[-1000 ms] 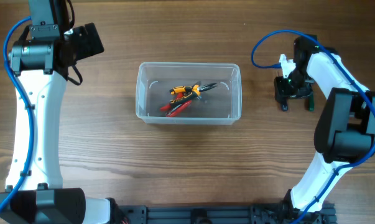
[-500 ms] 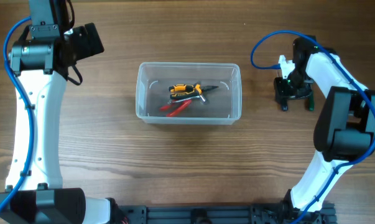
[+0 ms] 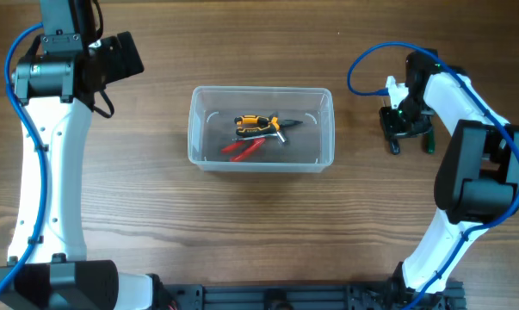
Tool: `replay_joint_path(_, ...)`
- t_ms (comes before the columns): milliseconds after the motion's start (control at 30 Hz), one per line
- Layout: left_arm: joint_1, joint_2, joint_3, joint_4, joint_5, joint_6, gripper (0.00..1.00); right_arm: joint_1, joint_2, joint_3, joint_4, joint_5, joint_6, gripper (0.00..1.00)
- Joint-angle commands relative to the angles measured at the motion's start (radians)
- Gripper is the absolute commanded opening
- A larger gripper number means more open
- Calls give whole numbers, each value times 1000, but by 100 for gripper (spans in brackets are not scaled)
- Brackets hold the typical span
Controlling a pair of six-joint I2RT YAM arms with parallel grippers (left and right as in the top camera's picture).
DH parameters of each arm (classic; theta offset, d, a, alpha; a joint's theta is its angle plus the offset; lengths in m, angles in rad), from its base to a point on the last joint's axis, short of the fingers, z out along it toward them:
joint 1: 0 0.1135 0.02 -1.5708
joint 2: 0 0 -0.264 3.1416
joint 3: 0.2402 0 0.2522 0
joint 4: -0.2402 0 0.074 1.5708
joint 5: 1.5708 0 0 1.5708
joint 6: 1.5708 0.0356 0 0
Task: Pack container
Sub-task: 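Lift the red-black screwdriver and carry it over the container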
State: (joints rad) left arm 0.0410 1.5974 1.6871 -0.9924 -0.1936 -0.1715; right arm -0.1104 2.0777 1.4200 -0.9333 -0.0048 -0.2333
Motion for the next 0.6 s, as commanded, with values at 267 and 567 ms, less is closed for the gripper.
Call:
replay_joint_path(267, 3, -10, 4, 0, 2, -20, 100, -2, 13, 90, -56, -53, -2, 4)
replay_joint_path(567, 3, -10, 4, 0, 2, -20, 100, 2, -44, 281, -148, -122, -5, 4)
